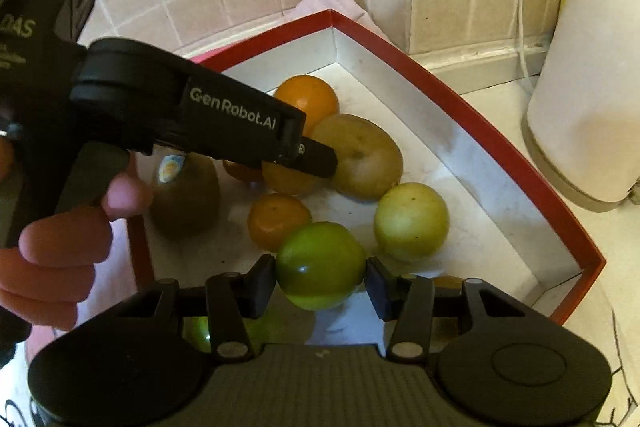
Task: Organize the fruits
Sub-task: 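Carry the tangerine and apple into the red box and open both tools, then move both tools back over the remaining fruit on the mat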
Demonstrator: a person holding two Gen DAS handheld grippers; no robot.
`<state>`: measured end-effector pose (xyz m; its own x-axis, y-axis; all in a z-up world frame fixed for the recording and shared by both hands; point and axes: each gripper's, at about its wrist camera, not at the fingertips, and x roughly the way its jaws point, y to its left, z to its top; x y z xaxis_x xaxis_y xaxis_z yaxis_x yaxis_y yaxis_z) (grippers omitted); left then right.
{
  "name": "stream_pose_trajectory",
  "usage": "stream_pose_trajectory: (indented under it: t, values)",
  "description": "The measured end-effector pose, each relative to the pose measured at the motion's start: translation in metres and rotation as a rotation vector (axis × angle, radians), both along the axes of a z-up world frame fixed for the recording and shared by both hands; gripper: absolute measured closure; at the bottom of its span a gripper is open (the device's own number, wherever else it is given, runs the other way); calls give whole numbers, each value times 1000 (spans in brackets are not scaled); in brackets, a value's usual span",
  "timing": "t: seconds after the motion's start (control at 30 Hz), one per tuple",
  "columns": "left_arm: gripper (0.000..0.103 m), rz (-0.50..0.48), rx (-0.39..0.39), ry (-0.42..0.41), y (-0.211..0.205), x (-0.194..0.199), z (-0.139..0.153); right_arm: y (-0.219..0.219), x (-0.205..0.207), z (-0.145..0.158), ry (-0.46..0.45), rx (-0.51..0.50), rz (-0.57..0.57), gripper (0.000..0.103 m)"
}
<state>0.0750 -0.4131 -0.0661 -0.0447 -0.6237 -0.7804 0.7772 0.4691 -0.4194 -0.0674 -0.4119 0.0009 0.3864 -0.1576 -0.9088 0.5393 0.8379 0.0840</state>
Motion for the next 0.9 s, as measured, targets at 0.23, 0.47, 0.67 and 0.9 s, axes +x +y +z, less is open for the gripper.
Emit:
stream_pose_trajectory:
  t: [0.23,0.47,0.67,0.9]
  values:
    - [31,10,-19,10,4,1,3,-1,0,2,16,1,-10,51]
    - [26,46,-101,-46,36,-1,41,-17,-24,43,-87,-37,-93,34]
    - [25,110,-179,-131,89,-4,87,-25,-43,90,-194,-60,-144,34]
    - [25,227,-257,-316,191,0,158,-2,-32,148,-306,-100,-100,34]
